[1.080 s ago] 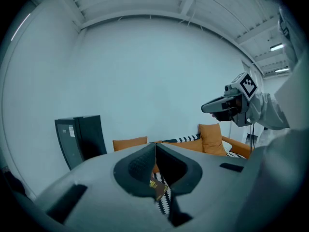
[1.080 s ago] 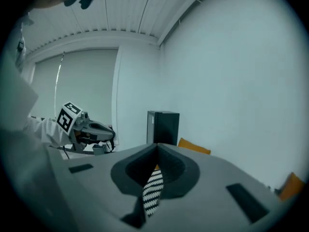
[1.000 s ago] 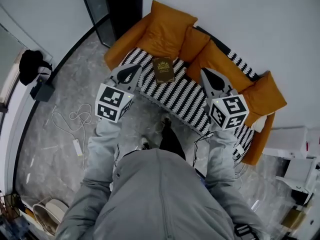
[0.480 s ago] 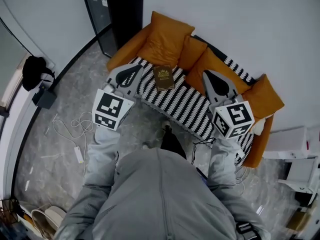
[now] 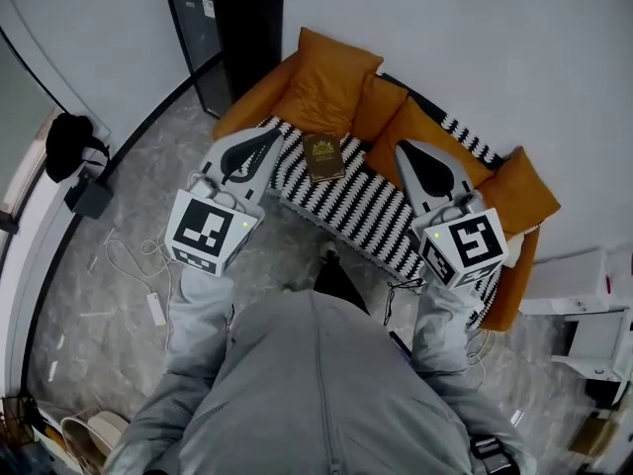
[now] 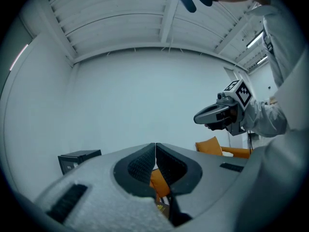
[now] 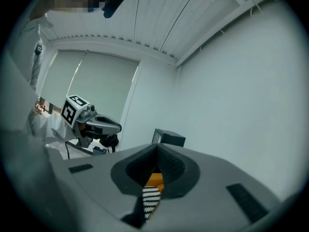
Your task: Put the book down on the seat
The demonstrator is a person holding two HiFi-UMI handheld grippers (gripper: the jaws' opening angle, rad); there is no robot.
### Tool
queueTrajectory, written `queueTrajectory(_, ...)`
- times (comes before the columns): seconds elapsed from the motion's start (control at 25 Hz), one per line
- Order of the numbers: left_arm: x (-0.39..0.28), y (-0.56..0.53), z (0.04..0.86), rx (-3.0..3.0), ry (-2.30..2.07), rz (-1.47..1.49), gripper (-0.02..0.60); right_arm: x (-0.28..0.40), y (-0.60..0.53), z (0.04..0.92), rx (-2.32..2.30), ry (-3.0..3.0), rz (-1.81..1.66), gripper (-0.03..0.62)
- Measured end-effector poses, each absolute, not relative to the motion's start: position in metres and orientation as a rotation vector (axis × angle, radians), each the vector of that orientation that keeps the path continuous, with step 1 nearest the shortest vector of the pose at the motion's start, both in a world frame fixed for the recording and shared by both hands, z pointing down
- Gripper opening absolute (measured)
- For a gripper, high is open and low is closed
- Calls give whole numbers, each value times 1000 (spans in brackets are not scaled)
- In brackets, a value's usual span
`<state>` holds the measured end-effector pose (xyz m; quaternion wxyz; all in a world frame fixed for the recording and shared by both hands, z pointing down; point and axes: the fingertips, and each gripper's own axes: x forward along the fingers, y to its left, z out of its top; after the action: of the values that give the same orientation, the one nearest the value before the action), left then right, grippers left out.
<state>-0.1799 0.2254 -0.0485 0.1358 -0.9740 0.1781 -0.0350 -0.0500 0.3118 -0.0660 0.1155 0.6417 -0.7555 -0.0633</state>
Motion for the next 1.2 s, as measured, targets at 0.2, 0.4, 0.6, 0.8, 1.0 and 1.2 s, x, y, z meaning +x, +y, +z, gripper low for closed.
queueTrajectory(0.2, -178, 231, -51, -2782, 501, -121, 25, -52, 316, -67, 1880, -2214, -188, 29)
queueTrajectory(0.4, -175, 234, -49, -2762, 485, -142, 25, -47, 317, -64, 1898, -2201, -168, 28)
queueTrajectory(0.6, -173, 232, -46, -2775, 474, -147, 25, -45, 314, -57, 1891, -2188, -147, 28)
queueTrajectory(0.8, -173, 228, -41, -2791, 479, -152, 25, -42, 312, -53, 1897, -2184, -128, 28)
queueTrajectory(1.0, -172, 226, -36, -2813, 477, -156, 25, -40, 310, -48, 1889, -2164, -119, 28)
queueTrajectory(1.2, -169, 221, -27, -2829, 487, -169, 25, -33, 309, -41, 1897, -2158, -97, 29)
